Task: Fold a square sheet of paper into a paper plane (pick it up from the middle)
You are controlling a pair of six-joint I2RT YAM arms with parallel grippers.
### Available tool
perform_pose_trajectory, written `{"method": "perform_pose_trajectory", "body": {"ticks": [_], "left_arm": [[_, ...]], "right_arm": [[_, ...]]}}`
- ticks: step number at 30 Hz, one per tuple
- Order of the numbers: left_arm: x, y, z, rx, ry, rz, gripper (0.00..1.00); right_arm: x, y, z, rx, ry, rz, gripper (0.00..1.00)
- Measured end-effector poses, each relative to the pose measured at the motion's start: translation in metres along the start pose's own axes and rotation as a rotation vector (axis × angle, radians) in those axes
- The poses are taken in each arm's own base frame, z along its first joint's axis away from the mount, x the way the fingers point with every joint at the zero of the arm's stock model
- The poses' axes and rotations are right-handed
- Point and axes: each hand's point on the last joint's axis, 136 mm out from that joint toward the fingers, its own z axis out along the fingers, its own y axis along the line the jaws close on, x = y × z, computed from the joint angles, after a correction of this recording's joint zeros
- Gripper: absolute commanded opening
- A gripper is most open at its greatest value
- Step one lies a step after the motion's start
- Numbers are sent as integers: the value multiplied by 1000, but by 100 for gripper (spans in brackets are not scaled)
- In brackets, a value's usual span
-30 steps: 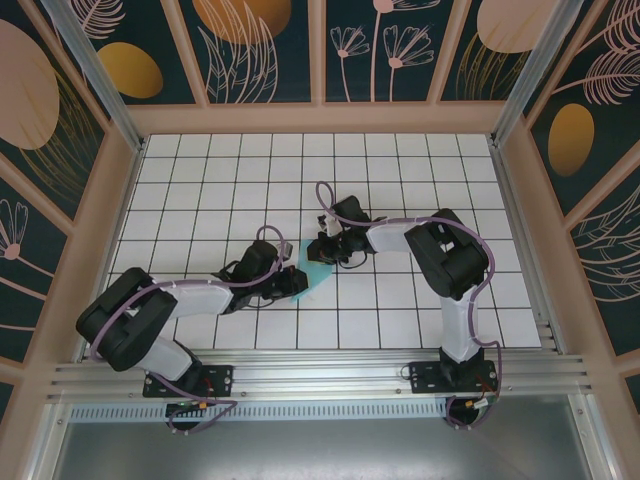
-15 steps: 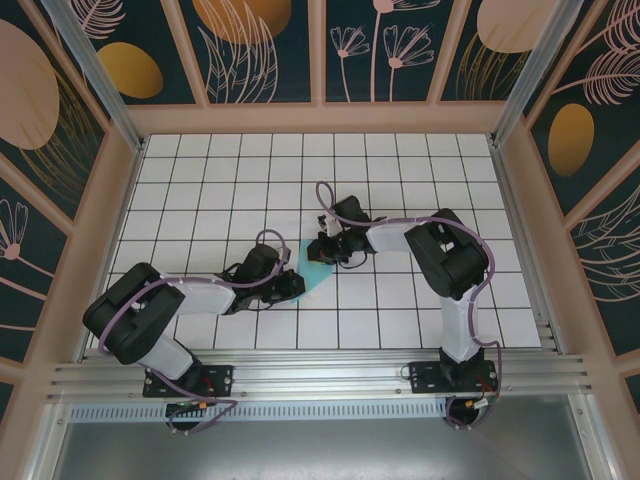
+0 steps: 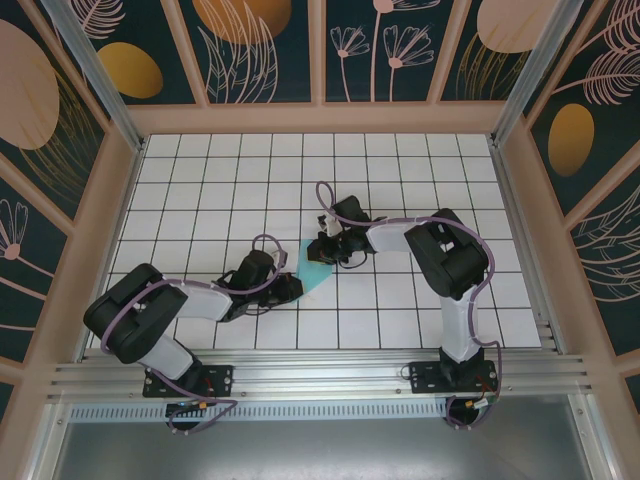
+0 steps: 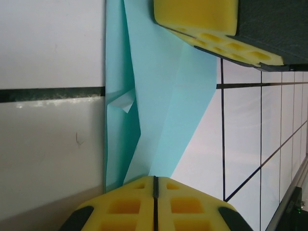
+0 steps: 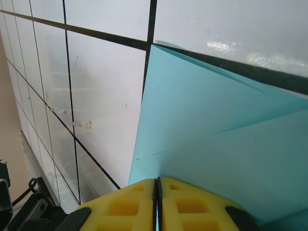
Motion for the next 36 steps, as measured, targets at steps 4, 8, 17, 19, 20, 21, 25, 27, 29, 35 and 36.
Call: {"method": "perform_pose_trajectory", "body": {"ticks": [4,8,17,19,20,21,25,27,29,35,36], "left_arm": [[3,2,-3,-4,5,-3,9],[9,6,-9,-26,22,-13,10],[12,9,-11,-91,46,-15,8],[14,11,-15,-114,52,-18,8],[15,13,-19,-130,55,-23,8],[17,14,-22,-141,58,-25,8],[23,9,-38,-152,69,-23,10],[18,-1,-45,-131,50,-13,11],[6,-17,-49,-98,11,4,12],[-29,-57,-39,-11,-63,40,14],[-31,-58,-34,-12,-63,40,14]], "right_arm": [[0,0,0,2,1,1,13],[0,0,0,3,3,3,13],[0,-1,1,8,10,9,13],[0,-1,1,9,11,10,13],[0,-1,1,9,12,11,13],[0,-1,1,9,12,11,13],[0,-1,1,9,12,12,13],[0,-1,1,9,13,12,13],[0,-1,1,9,13,12,13],[0,-1,1,10,14,13,13],[0,-1,1,10,14,13,13]]}}
